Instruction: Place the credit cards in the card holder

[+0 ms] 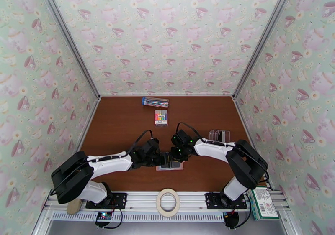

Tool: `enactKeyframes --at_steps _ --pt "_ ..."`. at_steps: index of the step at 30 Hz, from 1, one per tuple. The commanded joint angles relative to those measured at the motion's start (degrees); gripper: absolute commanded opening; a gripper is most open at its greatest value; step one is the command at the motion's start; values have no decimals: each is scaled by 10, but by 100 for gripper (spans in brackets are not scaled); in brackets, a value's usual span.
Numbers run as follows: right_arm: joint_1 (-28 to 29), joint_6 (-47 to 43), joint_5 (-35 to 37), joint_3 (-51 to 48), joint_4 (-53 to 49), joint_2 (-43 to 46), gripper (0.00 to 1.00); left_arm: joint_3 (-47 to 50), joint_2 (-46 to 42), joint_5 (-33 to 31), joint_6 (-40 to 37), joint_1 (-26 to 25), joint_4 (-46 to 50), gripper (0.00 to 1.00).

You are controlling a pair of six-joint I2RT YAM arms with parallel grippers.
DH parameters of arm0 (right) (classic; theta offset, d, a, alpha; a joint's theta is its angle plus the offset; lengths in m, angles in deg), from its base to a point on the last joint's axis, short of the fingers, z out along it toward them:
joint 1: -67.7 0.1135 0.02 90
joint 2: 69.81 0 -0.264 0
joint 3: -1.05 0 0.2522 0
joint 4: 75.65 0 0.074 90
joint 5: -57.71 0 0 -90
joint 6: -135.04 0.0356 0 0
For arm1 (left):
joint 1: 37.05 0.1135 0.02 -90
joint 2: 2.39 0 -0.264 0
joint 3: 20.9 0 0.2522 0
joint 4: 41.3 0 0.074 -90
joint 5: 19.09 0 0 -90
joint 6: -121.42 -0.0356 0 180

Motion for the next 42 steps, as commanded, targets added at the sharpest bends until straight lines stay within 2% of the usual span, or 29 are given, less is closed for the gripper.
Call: enactKeyframes --at_steps 1,8,19,27,37,40,42 --pt "10 12 -25 20 28 -8 25 -6 4 17 -6 -8 -35 68" --pt "10 15 -29 17 35 -16 26 -12 17 20 -7 -9 -34 68" --pt "10 24 -46 19 56 -33 18 -14 30 25 -5 -11 -43 64" --pt "10 33 -62 14 77 -23 17 -14 30 24 -4 -12 -45 64" --pt "10 21 -44 4 77 12 19 -11 -5 5 -14 -11 -16 64" --pt "10 20 -41 1 82 20 25 -10 -5 8 -14 -10 -21 49" --pt "11 22 -41 1 85 20 26 -10 -2 9 -13 -10 -22 47"
